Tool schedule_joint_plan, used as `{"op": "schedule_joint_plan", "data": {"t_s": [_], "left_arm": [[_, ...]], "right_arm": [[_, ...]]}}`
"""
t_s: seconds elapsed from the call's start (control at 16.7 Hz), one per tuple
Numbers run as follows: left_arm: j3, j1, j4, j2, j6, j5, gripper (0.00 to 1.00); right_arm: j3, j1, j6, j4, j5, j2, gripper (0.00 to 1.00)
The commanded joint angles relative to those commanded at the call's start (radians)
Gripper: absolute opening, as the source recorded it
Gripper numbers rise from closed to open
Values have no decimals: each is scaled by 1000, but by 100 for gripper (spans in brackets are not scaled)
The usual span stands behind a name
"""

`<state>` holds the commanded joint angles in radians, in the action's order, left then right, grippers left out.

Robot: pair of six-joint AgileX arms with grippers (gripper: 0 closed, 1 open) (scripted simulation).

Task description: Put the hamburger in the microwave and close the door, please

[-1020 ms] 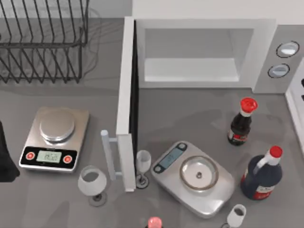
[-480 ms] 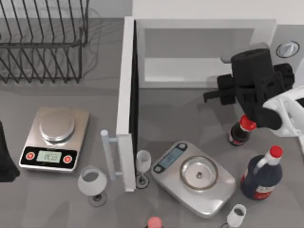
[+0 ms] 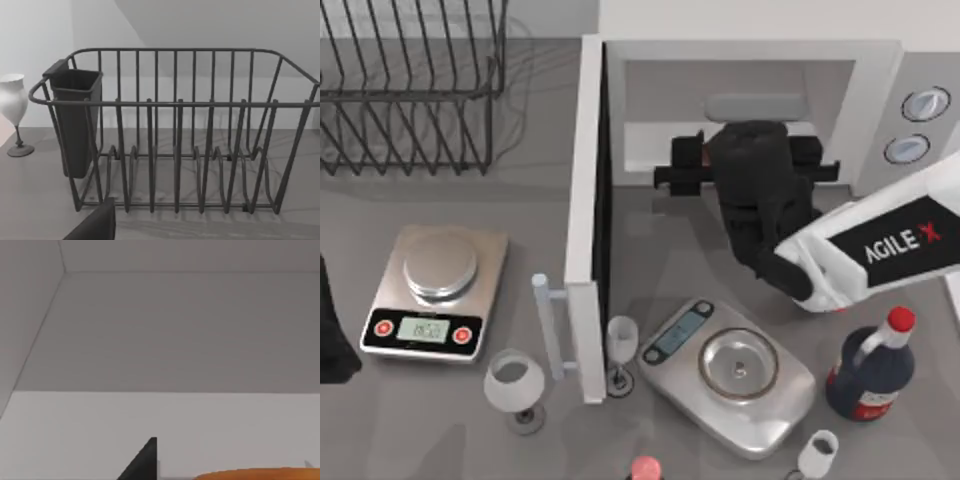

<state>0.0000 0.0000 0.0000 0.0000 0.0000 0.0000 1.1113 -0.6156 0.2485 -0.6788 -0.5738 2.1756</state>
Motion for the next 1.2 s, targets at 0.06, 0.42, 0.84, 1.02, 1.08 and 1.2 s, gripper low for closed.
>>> {"op": "schedule_joint_plan", "data": {"t_s": [0.06, 0.42, 0.84, 1.02, 1.08, 1.2], "left_arm": [[0, 0, 0, 0, 0, 0, 100], [0, 0, 0, 0, 0, 0, 100], [0, 0, 0, 0, 0, 0, 100], [0, 0, 0, 0, 0, 0, 100], [0, 0, 0, 0, 0, 0, 100], [0, 0, 0, 0, 0, 0, 100]], "right_arm": [[-7, -2, 6, 1, -12, 8, 0], [-18, -2, 13, 11, -30, 18, 0], [88, 68, 40, -1, -47, 57, 0], [253, 130, 49, 22, -39, 136, 0], [316, 147, 46, 39, -29, 168, 0], [440, 171, 30, 89, 0, 241, 0]]}}
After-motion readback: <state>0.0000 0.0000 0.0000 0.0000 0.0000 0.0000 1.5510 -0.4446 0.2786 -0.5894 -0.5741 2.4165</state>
